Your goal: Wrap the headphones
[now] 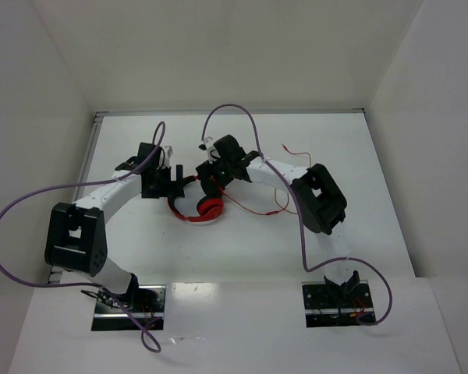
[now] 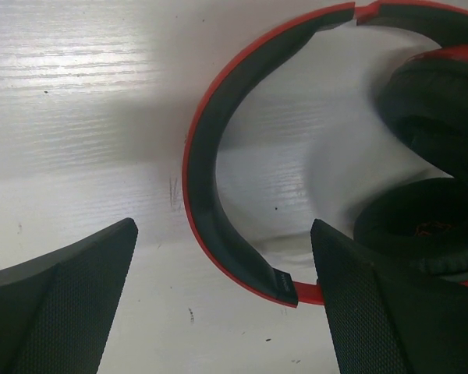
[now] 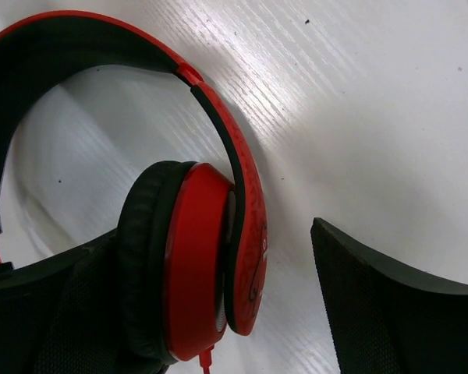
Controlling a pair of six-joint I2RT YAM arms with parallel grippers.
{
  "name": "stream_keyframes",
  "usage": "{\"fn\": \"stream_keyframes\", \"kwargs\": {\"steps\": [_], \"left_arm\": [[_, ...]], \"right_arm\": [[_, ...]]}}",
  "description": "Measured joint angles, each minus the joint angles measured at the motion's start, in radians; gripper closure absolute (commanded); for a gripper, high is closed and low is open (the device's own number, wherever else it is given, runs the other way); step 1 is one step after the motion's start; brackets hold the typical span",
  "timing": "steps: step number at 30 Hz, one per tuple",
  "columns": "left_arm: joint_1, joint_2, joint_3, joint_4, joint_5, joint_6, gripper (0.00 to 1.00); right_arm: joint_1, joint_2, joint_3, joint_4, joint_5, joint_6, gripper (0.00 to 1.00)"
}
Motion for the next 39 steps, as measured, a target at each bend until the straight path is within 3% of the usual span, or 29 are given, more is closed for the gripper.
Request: {"fn": "stream_keyframes", "kwargs": {"steps": [1,5,9,13,21,30,36,39], "left_arm": [[0.0,0.0,0.0,-0.004,0.006,0.008,0.0],[0.0,0.009,0.004,-0.018,0.019,0.026,0.0],[0.0,0.043,0.051,-0.049,0.019,0.042,0.0],[0.0,0.073,0.113,-0.075,0.019,0.059,0.0],[0.0,0.137,0.209,-0.155,0.008,0.09,0.0],[-0.013,0.19,0.243,-0.225,-0.057,0.115,0.0],[-0.09,0.231,0.262,-0.244,-0.149,0.119,0.0],[-0.101,0.247,0.263,-0.251,-0.182,0.119,0.05]], "right_arm": [[0.0,0.0,0.0,0.003,-0.002,-0.003,0.32],[0.0,0.008,-0.011,0.037,-0.004,0.001,0.56],[0.0,0.008,-0.048,0.09,-0.023,0.015,0.68],[0.001,0.001,-0.094,0.171,-0.042,0.045,0.71],[0.002,-0.13,-0.34,0.354,0.015,0.137,0.72],[0.006,-0.134,-0.361,0.404,0.08,0.202,0.72],[0.006,-0.134,-0.365,0.415,0.091,0.217,0.74],[0.006,-0.134,-0.365,0.417,0.093,0.217,0.74]]}}
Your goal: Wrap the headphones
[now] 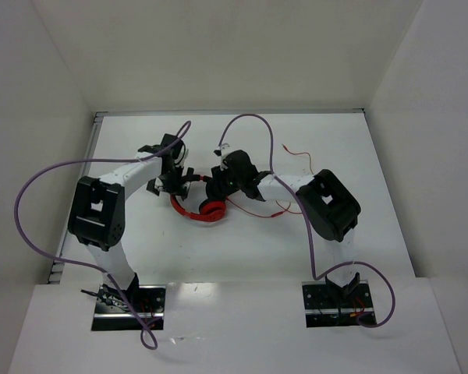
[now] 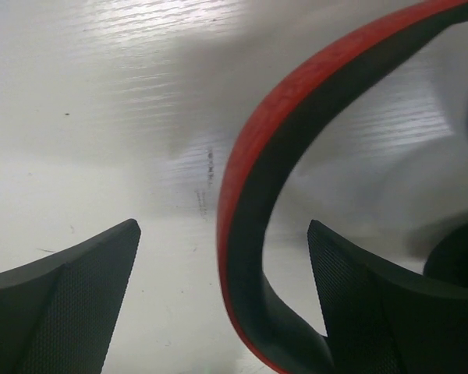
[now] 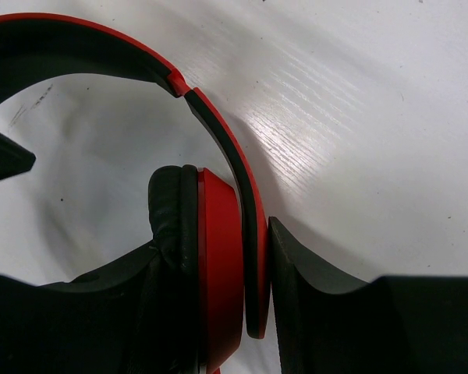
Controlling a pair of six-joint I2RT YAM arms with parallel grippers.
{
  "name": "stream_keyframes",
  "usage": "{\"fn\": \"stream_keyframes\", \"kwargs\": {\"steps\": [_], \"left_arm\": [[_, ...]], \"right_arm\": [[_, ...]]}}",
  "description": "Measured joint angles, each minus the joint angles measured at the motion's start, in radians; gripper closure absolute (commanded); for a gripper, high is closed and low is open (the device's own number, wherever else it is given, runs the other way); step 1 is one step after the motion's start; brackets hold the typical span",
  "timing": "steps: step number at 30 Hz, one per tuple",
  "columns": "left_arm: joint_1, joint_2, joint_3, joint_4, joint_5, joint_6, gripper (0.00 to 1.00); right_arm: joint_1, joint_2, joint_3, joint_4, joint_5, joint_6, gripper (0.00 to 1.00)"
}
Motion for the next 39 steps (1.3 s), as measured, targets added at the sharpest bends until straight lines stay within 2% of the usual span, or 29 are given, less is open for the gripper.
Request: {"fn": "stream_keyframes", "kwargs": {"steps": [6,8,16,20,21,23,24,27,28,29,31,33,35,39], "left_arm": [[0.004,0.007,0.0,0.002,-0.069,-0.002,0.13],[0.005,0.009,0.0,0.007,-0.081,-0.005,0.19],[0.005,0.068,0.0,0.037,-0.099,-0.006,0.29],[0.005,0.085,0.0,0.043,-0.107,-0.009,0.43],[0.004,0.086,0.0,0.046,-0.107,-0.009,0.52],[0.001,0.086,0.0,0.055,-0.103,-0.01,0.59],[0.0,0.086,0.0,0.061,-0.102,-0.011,0.67],[-0.001,0.086,0.003,0.066,-0.085,-0.008,0.77],[-0.001,0.086,0.004,0.066,-0.084,-0.005,0.84],[0.0,0.086,0.005,0.066,-0.084,-0.004,0.87],[-0.001,0.086,0.006,0.065,-0.083,-0.005,0.97],[-0.003,0.086,0.01,0.066,-0.081,-0.008,1.0],[-0.005,0.086,0.018,0.069,-0.083,-0.008,1.0],[-0.005,0.078,0.021,0.074,-0.09,-0.011,1.0]], "right_arm": [[0.0,0.0,-0.001,0.006,0.002,-0.001,0.76],[0.0,0.0,-0.001,0.007,0.002,-0.001,0.76],[0.0,-0.001,-0.011,0.027,-0.003,0.0,0.77],[0.0,-0.002,-0.014,0.03,-0.007,0.002,0.77],[0.0,-0.002,-0.014,0.03,-0.008,0.003,0.77],[0.0,-0.002,-0.014,0.034,-0.013,0.007,0.77],[0.002,-0.002,-0.014,0.036,-0.014,0.008,0.77],[0.002,-0.002,-0.014,0.045,-0.013,0.008,0.77],[0.002,-0.002,-0.014,0.046,-0.011,0.008,0.77],[0.002,-0.002,-0.014,0.047,-0.01,0.008,0.73],[0.002,-0.002,-0.014,0.048,-0.008,0.011,0.42],[0.002,-0.002,-0.014,0.052,-0.009,0.021,0.07],[0.002,-0.002,-0.014,0.051,0.0,0.036,0.0],[0.002,-0.002,0.017,0.0,0.033,0.05,0.0]]}}
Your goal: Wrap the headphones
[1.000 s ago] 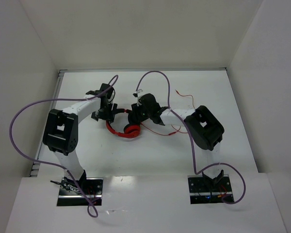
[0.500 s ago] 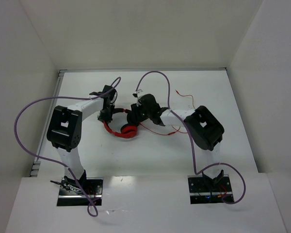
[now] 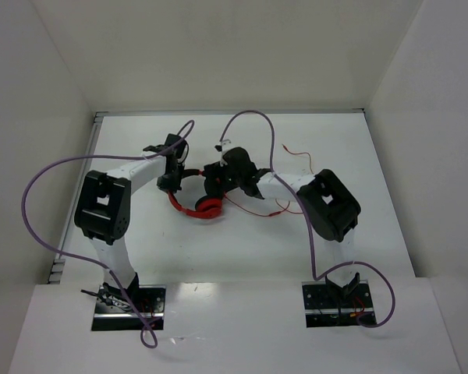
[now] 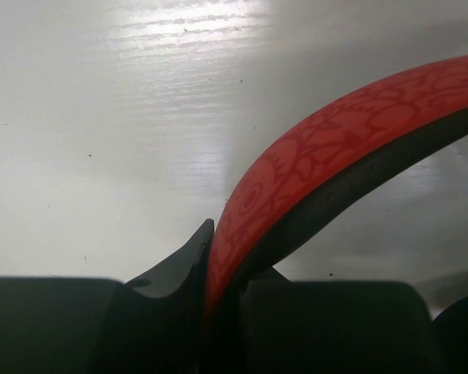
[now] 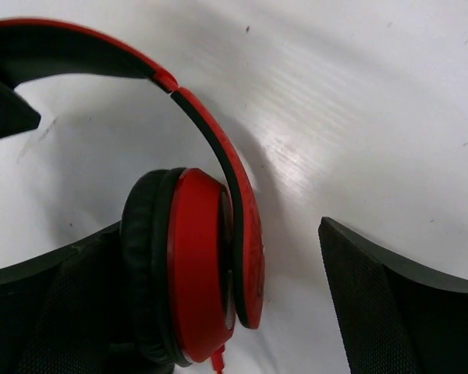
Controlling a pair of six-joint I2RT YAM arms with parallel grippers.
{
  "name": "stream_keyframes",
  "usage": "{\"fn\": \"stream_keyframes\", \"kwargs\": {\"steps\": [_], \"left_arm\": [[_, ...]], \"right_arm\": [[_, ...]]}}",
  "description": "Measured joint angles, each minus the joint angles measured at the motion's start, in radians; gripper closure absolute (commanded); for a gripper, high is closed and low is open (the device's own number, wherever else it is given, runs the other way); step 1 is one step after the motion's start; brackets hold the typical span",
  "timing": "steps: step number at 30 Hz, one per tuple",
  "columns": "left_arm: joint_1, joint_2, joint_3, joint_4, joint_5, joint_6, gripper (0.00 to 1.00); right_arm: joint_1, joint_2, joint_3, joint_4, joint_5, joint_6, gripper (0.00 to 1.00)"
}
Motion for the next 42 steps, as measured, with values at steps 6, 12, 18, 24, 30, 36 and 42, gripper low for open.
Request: {"fn": "stream_keyframes", "kwargs": {"steps": [6,12,18,24,30,36,42], "left_arm": [[0.0,-0.055,0.001,0.038,-0.02,-0.036,1.0],[0.0,-0.063,0.041,0.049,-0.001,-0.052,1.0],[0.0,-0.058,0.17,0.025,0.104,-0.059,1.0],[0.0,-0.058,0.248,0.018,0.362,-0.107,1.0],[-0.003,-0.087,0.199,-0.011,0.615,-0.157,1.0],[-0.004,-0.203,0.135,0.022,0.815,-0.238,1.0],[-0.004,-0.296,0.054,0.156,0.976,-0.378,1.0]], "right_arm": [[-0.002,-0.08,0.05,-0.066,0.099,-0.008,0.0],[-0.04,-0.401,-0.018,-0.023,0.154,-0.041,0.0],[-0.084,-0.727,-0.22,0.046,0.2,-0.067,0.0],[-0.085,-0.817,-0.416,0.015,0.195,-0.065,0.0],[-0.085,-0.932,-0.556,0.017,0.179,-0.061,0.0],[-0.085,-1.001,-0.566,0.054,0.165,-0.047,0.16],[-0.085,-0.998,-0.578,0.083,0.145,-0.035,0.19]]}}
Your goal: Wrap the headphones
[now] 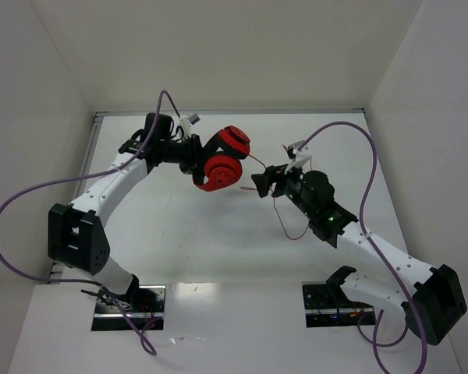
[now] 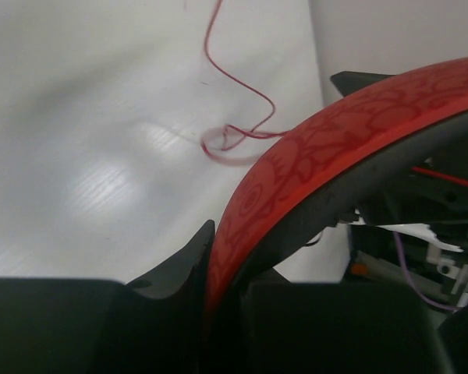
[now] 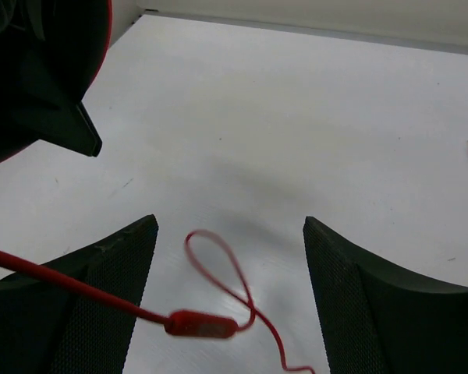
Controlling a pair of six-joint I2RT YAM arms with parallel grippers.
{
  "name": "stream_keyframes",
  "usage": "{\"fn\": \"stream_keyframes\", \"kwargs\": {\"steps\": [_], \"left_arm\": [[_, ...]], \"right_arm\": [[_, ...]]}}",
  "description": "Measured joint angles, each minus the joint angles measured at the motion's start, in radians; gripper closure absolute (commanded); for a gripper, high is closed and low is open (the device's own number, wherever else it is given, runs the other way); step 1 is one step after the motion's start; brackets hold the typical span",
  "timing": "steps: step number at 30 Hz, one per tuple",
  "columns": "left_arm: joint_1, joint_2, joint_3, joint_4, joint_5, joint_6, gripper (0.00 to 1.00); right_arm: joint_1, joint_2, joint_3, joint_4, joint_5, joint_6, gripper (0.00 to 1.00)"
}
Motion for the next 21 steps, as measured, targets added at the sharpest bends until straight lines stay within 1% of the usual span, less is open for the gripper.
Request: {"fn": "stream_keyframes", "kwargs": {"steps": [5,12,13,16,21], "left_arm": [[0.0,-0.018,-0.048,0.08,0.062,-0.117,1.0],[0.008,-0.045,-0.06,0.223,0.103,-0.322,1.0],[0.01,-0.051,-0.06,0.238,0.108,-0.342,1.0],[0.014,-0.06,-0.059,0.267,0.116,-0.402,1.0],[0.025,-0.065,-0.059,0.299,0.122,-0.492,1.0]], "right_arm": [[0.0,0.008,-0.034,0.077,-0.031,0.003,0.19],[0.0,0.104,-0.056,0.18,-0.064,0.027,0.19],[0.0,0.114,-0.067,0.195,-0.065,0.031,0.16],[0.0,0.145,-0.095,0.235,-0.061,0.038,0.13],[0.0,0.235,-0.095,0.292,-0.061,0.038,0.13]]}}
